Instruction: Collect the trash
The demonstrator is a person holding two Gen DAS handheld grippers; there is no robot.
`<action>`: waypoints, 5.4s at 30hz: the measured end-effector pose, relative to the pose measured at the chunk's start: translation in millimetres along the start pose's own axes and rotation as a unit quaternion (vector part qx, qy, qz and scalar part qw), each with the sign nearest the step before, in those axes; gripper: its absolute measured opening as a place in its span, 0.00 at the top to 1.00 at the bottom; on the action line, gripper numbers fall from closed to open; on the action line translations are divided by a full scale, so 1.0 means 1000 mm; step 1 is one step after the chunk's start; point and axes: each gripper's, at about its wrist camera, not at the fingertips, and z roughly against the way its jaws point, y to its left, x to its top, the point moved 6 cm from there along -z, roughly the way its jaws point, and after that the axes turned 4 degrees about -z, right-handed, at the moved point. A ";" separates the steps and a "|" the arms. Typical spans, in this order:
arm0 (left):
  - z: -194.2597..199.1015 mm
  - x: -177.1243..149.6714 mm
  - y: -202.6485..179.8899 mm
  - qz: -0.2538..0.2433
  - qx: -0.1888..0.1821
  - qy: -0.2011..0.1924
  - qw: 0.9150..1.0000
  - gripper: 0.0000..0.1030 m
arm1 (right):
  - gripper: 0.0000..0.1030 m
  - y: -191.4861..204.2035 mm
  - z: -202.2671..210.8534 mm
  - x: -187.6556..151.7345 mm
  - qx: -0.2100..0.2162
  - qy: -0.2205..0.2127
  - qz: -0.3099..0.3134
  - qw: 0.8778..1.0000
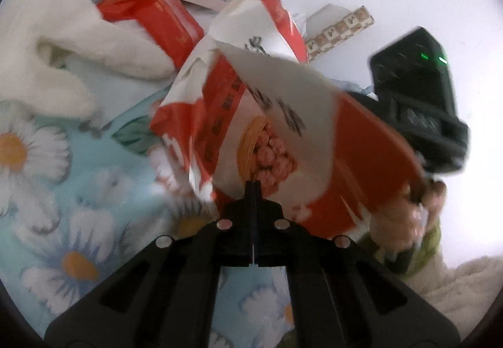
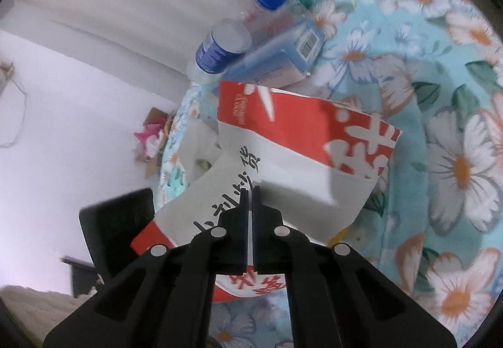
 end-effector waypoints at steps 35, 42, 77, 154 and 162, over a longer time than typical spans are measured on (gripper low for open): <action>0.028 0.013 -0.025 -0.078 0.087 -0.018 0.993 1.00 | 1.00 -0.028 -0.004 -0.018 0.023 0.019 -0.064 0.997; 0.014 0.006 -0.016 -0.111 0.123 -0.005 0.986 1.00 | 1.00 -0.021 0.020 -0.008 -0.014 -0.022 -0.039 0.999; 0.006 -0.002 -0.005 -0.106 0.095 -0.025 0.990 1.00 | 0.60 -0.047 0.034 -0.046 0.035 -0.042 -0.129 0.990; 0.100 0.115 -0.133 -0.165 0.056 -0.203 0.964 0.97 | 0.92 -0.077 0.186 -0.068 0.058 -0.253 -0.120 0.958; 0.035 0.132 -0.179 -0.212 0.035 -0.153 0.965 0.97 | 0.92 -0.113 0.222 -0.077 0.056 -0.292 -0.149 0.943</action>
